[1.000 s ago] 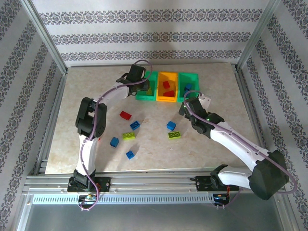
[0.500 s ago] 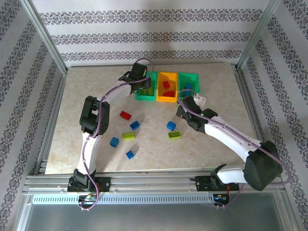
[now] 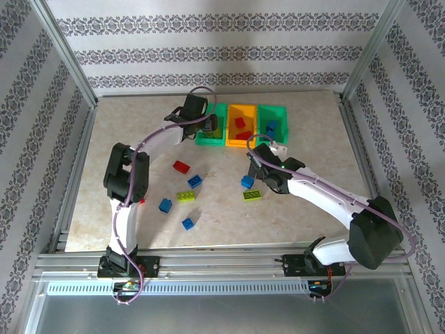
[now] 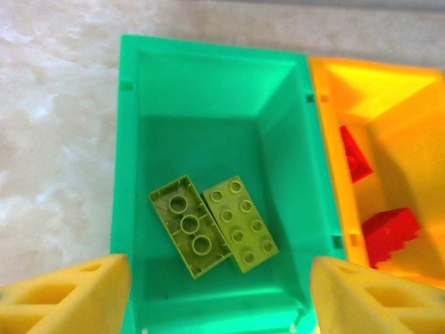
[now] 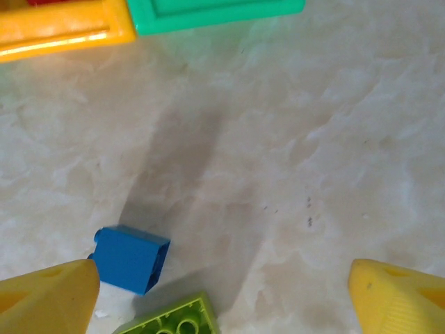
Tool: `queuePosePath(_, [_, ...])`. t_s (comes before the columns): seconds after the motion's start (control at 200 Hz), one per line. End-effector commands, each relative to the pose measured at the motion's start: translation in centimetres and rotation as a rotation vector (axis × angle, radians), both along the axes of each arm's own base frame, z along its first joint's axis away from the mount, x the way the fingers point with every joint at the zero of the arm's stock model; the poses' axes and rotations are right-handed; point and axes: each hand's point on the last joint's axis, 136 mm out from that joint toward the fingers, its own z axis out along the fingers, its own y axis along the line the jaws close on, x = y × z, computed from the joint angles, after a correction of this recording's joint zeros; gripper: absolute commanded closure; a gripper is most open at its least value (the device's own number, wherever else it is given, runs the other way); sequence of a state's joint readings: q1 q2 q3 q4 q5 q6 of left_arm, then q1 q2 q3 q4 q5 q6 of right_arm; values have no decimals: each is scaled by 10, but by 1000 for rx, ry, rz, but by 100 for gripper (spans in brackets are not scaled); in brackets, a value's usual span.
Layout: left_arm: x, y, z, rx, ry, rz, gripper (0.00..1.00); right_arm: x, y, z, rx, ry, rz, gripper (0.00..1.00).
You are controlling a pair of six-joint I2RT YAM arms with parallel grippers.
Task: Sort the legos into containers by color
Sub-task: Place the lego in the container, then pick up the lego from the center of the table.
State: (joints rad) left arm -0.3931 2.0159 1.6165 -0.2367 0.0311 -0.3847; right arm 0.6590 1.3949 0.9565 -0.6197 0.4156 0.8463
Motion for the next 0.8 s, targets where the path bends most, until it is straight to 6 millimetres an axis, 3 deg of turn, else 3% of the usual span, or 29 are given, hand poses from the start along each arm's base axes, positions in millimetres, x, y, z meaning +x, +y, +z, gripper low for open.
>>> queuePosePath(0.0, [-9, -3, 44, -76, -106, 8, 20, -6, 16, -7, 44, 57, 13, 14])
queuePosePath(0.1, [-23, 8, 54, -79, -130, 30, 0, -7, 29, -17, 66, 87, 36, 18])
queuePosePath(0.3, [-54, 34, 55, -51, -144, 88, 0, -4, 50, -31, 55, 147, 126, 21])
queuePosePath(0.555, [-87, 78, 43, -38, -141, 181, 0, -1, 57, -51, 11, 250, 214, 23])
queuePosePath(0.795, [-107, 114, 36, -12, -141, 259, 0, 0, 53, -64, -6, 313, 227, 23])
